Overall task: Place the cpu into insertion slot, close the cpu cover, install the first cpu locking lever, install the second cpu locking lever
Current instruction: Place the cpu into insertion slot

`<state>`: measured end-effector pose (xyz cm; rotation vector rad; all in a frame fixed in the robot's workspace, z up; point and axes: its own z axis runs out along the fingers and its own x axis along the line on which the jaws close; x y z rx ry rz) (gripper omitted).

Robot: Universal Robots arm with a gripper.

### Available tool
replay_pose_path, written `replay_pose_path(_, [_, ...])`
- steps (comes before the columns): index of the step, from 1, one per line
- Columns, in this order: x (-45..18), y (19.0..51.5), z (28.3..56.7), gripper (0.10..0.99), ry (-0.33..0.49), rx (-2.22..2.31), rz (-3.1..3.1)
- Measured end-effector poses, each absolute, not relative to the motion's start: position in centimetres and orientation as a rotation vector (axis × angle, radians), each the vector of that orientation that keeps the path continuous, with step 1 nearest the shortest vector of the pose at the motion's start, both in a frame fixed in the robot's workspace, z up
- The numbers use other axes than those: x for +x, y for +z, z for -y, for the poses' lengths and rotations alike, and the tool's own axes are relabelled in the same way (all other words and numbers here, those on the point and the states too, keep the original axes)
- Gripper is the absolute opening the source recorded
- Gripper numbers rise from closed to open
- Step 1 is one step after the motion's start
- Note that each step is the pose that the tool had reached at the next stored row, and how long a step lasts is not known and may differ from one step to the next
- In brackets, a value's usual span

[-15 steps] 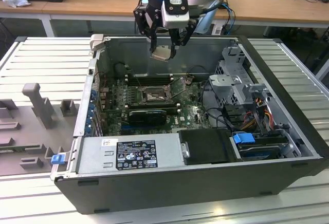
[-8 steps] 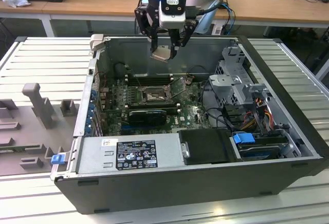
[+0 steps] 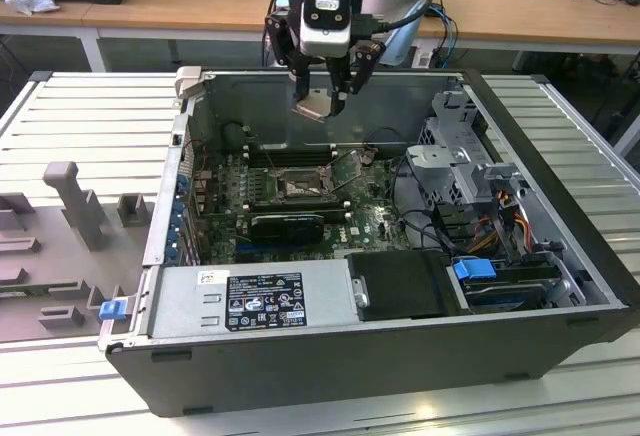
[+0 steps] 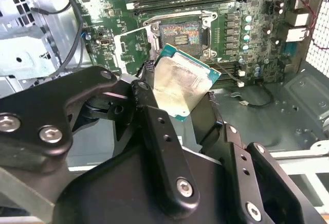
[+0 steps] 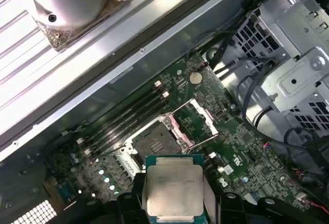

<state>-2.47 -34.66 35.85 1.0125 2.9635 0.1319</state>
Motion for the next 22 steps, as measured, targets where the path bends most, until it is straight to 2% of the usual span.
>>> replay_pose_path(22, [-2.47, 35.52, 34.67, 0.529, 0.128, 1.493, -2.737])
